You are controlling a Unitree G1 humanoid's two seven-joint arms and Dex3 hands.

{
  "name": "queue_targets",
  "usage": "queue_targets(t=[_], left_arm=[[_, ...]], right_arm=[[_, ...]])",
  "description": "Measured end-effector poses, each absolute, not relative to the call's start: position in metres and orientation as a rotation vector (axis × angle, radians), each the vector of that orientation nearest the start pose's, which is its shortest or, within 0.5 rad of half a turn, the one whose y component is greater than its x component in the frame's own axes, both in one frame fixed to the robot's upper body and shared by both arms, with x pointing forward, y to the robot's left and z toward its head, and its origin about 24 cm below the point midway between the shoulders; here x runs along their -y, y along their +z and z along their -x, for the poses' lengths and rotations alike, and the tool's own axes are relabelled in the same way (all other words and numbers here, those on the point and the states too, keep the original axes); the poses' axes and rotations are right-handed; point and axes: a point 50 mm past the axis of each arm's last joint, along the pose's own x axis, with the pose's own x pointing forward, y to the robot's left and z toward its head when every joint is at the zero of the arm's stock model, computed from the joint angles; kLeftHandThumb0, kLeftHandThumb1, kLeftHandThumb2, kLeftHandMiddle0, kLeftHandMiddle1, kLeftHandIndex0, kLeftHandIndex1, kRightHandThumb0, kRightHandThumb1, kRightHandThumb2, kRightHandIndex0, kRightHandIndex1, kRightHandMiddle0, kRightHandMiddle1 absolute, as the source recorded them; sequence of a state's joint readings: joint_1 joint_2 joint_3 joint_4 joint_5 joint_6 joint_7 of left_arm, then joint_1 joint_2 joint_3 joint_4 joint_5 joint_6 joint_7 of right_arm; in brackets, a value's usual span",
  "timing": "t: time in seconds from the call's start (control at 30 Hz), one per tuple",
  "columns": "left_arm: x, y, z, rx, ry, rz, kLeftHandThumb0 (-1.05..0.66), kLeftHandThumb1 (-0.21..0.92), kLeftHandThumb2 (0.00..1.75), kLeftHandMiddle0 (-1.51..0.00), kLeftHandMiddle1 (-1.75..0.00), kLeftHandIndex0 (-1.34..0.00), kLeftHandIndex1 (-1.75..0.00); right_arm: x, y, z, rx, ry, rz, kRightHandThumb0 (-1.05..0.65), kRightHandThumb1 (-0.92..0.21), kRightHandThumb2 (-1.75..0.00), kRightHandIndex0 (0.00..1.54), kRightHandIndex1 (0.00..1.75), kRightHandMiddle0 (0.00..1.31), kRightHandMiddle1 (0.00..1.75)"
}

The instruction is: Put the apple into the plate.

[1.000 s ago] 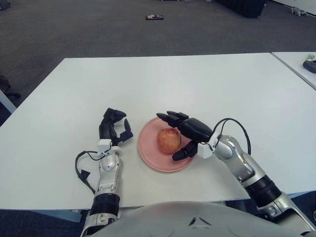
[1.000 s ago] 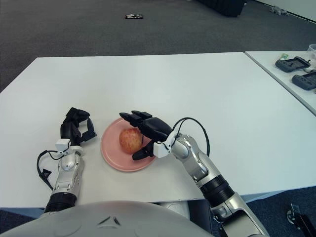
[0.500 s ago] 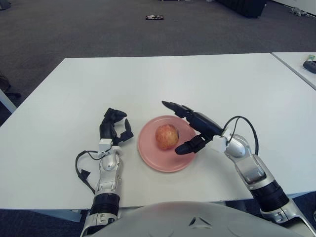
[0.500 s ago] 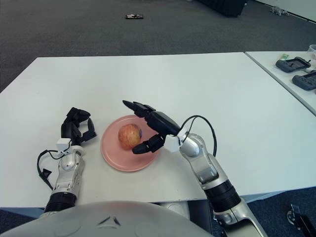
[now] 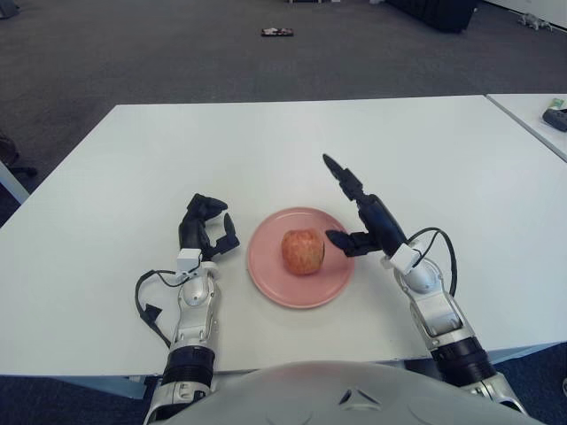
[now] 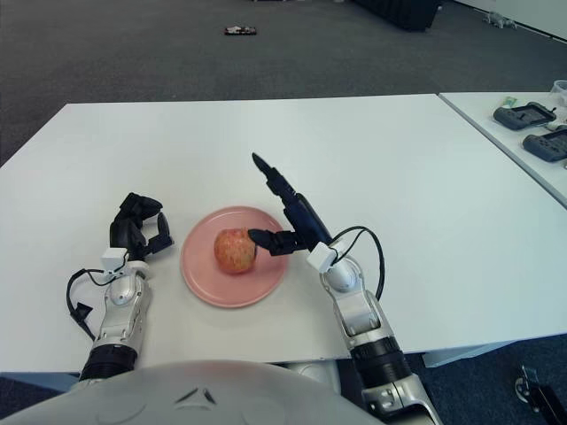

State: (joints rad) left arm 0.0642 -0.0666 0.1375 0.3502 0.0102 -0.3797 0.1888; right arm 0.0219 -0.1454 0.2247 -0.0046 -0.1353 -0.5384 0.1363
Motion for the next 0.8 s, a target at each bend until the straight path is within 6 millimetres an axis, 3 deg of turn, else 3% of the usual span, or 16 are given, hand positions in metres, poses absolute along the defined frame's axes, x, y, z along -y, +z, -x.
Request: queue_targets(t=[0.13, 0.2, 0.3, 0.5, 0.6, 0.67, 0.8], left_arm=[[-0.178, -0.019, -0.220, -0.037, 0.343, 0.048, -0.50, 0.28, 1.38, -1.22, -1.75, -0.64, -1.75], [-0.178, -0.019, -0.220, -0.035, 0.343, 0.049, -0.49, 0.28, 1.37, -1.22, -1.75, -0.64, -1.75], [-0.178, -0.019, -0.221, -0.033, 0.342, 0.049, -0.49, 0.28, 1.37, -1.22, -1.75, -0.64, -1.75], [-0.178, -0.018, -0.221, -0.033, 0.341, 0.049, -0.49, 0.28, 1.37, -1.22, -1.75, -0.64, -1.75], [-0.178, -0.019, -0.221, -0.034, 0.344, 0.050, -0.49, 0.29, 1.37, -1.22, -1.75, -0.64, -1.75], [-0.178, -0.019, -0.221, -0.035, 0.344, 0.050, -0.49, 0.29, 1.37, -1.21, -1.75, -0.64, -1.75], [-0.178, -0.019, -0.221, -0.036, 0.345, 0.050, -0.49, 0.29, 1.37, -1.21, -1.75, -0.64, -1.75]], right_arm=[[0.107, 0.079, -0.231, 0.487, 0.356, 0.104, -0.91, -0.92, -0.84, 0.00, 0.26, 0.00, 0.63], [0.109, 0.079, -0.233, 0.475, 0.323, 0.061, -0.83, -0.92, -0.84, 0.00, 0.65, 0.00, 1.04], [0.111, 0.078, -0.235, 0.462, 0.256, 0.020, -0.76, -0.87, -0.91, 0.05, 1.00, 0.00, 1.34], [0.123, 0.069, -0.235, 0.425, 0.126, -0.003, -0.59, -0.78, -1.08, 0.24, 1.25, 0.13, 1.62], [0.128, 0.062, -0.235, 0.360, 0.058, 0.005, -0.44, -0.82, -0.79, 0.36, 1.26, 0.21, 1.71], [0.131, 0.056, -0.236, 0.311, 0.017, 0.017, -0.40, -0.83, -0.72, 0.40, 1.27, 0.22, 1.73], [0.135, 0.048, -0.236, 0.237, -0.033, 0.036, -0.38, -0.75, -0.78, 0.49, 1.31, 0.29, 1.74]])
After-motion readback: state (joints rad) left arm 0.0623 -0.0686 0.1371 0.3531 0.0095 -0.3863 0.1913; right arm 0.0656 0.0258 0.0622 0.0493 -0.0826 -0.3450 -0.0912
